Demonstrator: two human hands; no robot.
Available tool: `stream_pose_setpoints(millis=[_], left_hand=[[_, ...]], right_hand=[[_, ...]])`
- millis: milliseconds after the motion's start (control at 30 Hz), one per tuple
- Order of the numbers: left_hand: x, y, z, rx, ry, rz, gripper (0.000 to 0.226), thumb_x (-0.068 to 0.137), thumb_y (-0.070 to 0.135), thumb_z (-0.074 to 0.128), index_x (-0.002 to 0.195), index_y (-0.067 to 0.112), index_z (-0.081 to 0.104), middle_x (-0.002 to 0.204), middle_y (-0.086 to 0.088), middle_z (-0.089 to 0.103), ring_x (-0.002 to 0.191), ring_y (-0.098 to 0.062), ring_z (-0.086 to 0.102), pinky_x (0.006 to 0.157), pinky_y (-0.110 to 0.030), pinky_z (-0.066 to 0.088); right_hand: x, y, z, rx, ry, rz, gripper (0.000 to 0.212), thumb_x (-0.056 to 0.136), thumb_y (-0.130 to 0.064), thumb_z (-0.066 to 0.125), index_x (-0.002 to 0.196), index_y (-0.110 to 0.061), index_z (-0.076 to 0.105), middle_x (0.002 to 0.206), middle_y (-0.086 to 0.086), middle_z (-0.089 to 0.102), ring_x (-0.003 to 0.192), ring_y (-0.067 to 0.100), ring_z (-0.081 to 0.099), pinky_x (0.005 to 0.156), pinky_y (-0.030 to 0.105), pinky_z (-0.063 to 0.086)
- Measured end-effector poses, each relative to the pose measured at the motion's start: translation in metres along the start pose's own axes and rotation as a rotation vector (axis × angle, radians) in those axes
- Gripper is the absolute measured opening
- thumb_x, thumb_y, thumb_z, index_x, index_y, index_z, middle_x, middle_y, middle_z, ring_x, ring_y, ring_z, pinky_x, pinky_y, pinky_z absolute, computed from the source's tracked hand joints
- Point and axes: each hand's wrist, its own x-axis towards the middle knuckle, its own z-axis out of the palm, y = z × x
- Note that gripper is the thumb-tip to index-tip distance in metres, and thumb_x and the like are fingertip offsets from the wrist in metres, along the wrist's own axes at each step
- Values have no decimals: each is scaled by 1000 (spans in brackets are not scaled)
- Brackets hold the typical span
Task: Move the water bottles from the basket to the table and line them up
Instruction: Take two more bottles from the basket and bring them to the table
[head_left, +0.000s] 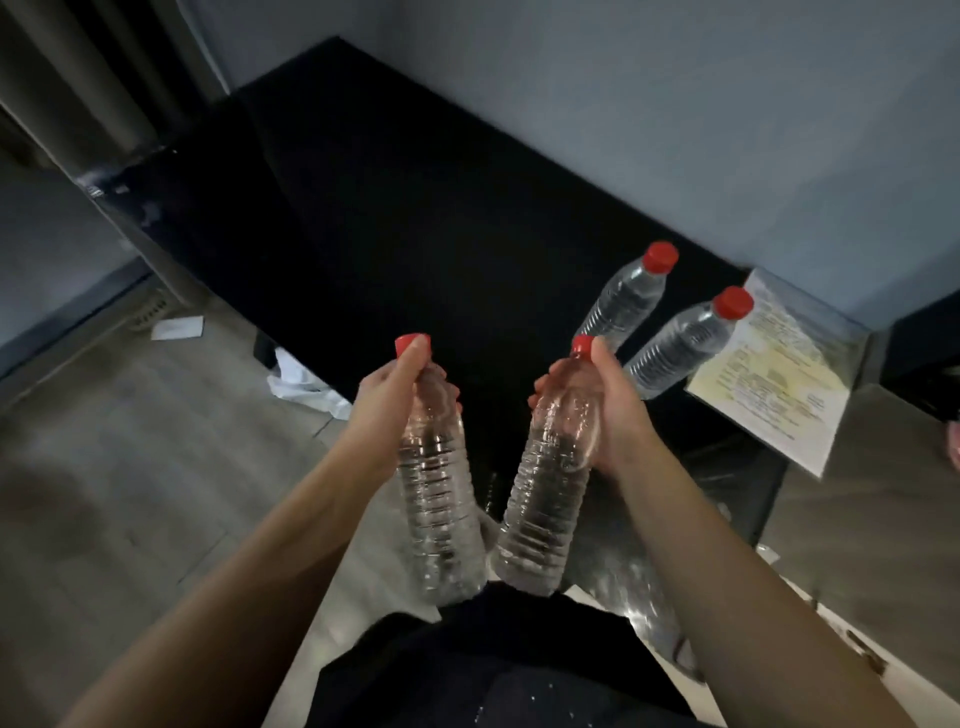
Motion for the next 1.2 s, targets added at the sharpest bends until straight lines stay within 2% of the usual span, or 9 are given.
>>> stream_pose_setpoints(millis=[200, 300, 367, 467, 567, 733, 967, 1100, 1200], left_hand=[[46, 37, 20, 308, 91, 283, 33, 93, 46, 54, 92, 15, 65, 87, -4, 72, 79, -19, 71, 74, -34, 58], [72, 56, 30, 460, -1, 366, 31, 92, 43, 57, 94, 13, 63, 90, -7, 70, 81, -17, 69, 73, -26, 58], [92, 68, 37, 556, -63, 415, 25, 91, 38, 60, 89, 13, 61, 81, -1, 68, 70, -6, 65, 63, -14, 51], [122, 85, 46, 676, -152, 482, 17, 89, 33, 66, 81, 20, 58, 71, 10, 61, 61, 5, 58, 58, -10, 45], [150, 97, 55, 789, -310, 508, 13, 87, 35, 68, 93, 28, 59, 86, 11, 66, 79, 6, 63, 69, -9, 50], [185, 106, 72, 832, -490, 597, 27, 85, 27, 71, 104, 34, 54, 92, 16, 63, 87, 11, 60, 74, -3, 44], [220, 104, 86, 873, -615, 697, 41, 83, 27, 72, 121, 19, 58, 103, 11, 64, 94, 5, 61, 83, -5, 44], [229, 105, 87, 870, -634, 692, 40, 84, 27, 72, 121, 18, 58, 108, 14, 61, 97, 9, 58, 85, -4, 42], [231, 103, 87, 860, -646, 664, 41, 83, 27, 72, 121, 20, 57, 112, 17, 58, 100, 9, 57, 86, -3, 41]], right_hand=[[39, -33, 29, -202, 166, -304, 43, 98, -46, 45, 85, -10, 65, 81, 11, 70, 79, 27, 68, 80, 42, 56], [51, -35, 38, -384, 262, -500, 39, 97, -48, 46, 90, -15, 66, 91, 10, 72, 87, 21, 70, 84, 34, 54], [57, -37, 45, -460, 322, -572, 36, 94, -50, 49, 97, -18, 65, 96, 8, 70, 92, 17, 67, 86, 28, 51], [65, -45, 55, -508, 401, -625, 17, 97, -39, 52, 98, -24, 61, 99, 9, 67, 89, 8, 63, 82, 15, 46], [72, -53, 65, -568, 483, -652, 4, 98, -29, 54, 101, -29, 56, 92, -4, 63, 83, -7, 58, 76, 5, 40], [94, -59, 69, -604, 631, -635, 17, 98, -28, 55, 114, -24, 54, 96, -17, 59, 91, -15, 54, 81, 2, 37], [120, -65, 69, -589, 767, -606, 24, 97, -29, 56, 120, -23, 54, 98, -19, 59, 93, -16, 54, 81, 2, 37], [125, -63, 69, -563, 802, -563, 29, 97, -31, 55, 125, -23, 53, 104, -20, 59, 98, -16, 53, 84, 2, 37], [127, -63, 67, -546, 829, -546, 21, 98, -31, 53, 118, -29, 50, 102, -19, 58, 95, -18, 52, 81, 2, 37]])
